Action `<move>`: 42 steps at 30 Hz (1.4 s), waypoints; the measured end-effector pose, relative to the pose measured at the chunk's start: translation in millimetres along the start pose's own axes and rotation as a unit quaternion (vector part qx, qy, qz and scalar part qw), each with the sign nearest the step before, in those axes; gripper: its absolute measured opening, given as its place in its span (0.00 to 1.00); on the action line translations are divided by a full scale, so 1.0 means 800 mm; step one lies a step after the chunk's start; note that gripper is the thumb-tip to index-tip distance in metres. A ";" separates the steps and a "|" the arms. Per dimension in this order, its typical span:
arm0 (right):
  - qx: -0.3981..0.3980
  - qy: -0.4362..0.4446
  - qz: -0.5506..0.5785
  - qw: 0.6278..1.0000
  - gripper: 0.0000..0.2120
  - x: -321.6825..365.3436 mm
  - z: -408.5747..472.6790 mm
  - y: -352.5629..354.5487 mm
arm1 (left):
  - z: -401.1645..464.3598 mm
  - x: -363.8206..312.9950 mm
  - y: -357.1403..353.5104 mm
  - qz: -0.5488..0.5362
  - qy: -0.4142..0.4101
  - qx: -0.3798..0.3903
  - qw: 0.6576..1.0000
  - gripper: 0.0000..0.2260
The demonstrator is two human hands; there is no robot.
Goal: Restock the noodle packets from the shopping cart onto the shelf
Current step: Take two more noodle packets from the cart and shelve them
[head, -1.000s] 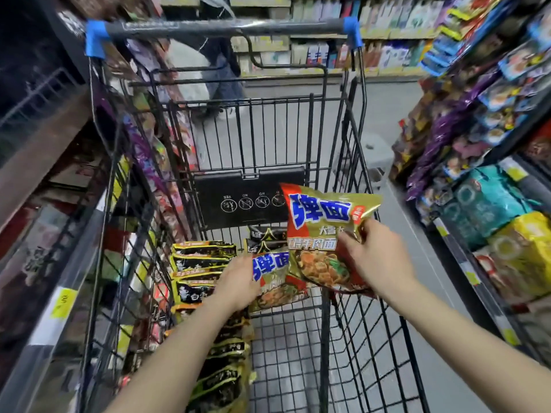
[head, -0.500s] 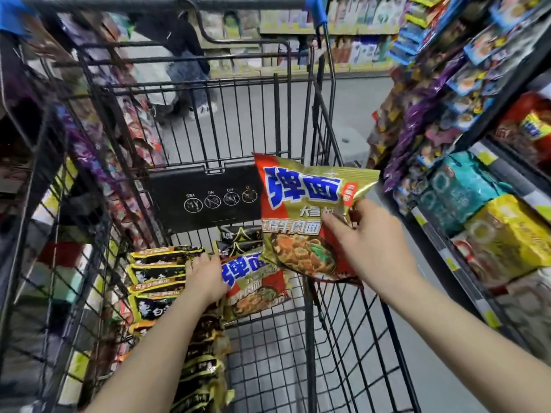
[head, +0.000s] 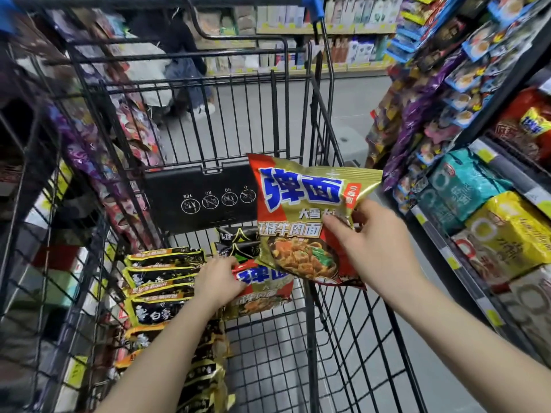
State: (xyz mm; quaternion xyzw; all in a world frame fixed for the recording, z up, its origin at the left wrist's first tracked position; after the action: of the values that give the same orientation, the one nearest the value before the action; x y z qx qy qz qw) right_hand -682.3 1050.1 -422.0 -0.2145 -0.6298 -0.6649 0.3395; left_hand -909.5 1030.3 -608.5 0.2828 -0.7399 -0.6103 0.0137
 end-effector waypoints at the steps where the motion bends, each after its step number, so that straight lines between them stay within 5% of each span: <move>1: -0.002 -0.001 0.005 1.000 0.12 -0.001 0.000 0.000 | -0.004 -0.003 0.000 -0.063 0.016 0.016 0.998 0.10; 6: -0.008 0.006 0.025 1.000 0.13 -0.002 -0.001 0.003 | -0.020 -0.015 0.003 -0.302 0.044 0.037 0.951 0.10; 16: -0.011 0.005 0.065 0.998 0.13 0.018 0.003 0.030 | -0.027 -0.009 0.074 -0.538 0.121 0.002 0.834 0.15; 21: -0.011 -0.005 0.082 0.997 0.10 0.048 0.007 0.067 | -0.049 -0.007 0.157 -0.599 0.111 -0.048 0.791 0.09; 42: 0.049 -0.001 0.239 0.970 0.10 0.216 0.003 0.296 | -0.207 -0.054 0.526 -0.588 0.018 -0.061 0.806 0.09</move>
State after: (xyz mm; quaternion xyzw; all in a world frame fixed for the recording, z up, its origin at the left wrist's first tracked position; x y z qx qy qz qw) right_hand -629.1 1027.0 -134.6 -0.3421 -0.5924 -0.5330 0.4979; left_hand -981.8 940.8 -169.1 0.6731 -0.3924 -0.5406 -0.3175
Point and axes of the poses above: each hand's wrist, its own z-axis towards the middle knuckle, its own y-axis out of the back of the hand, x = y × z, the point moved 1 cm from there along z, towards the middle knuckle, and after that the axes turned 4 degrees about y, right-handed, at the moved point
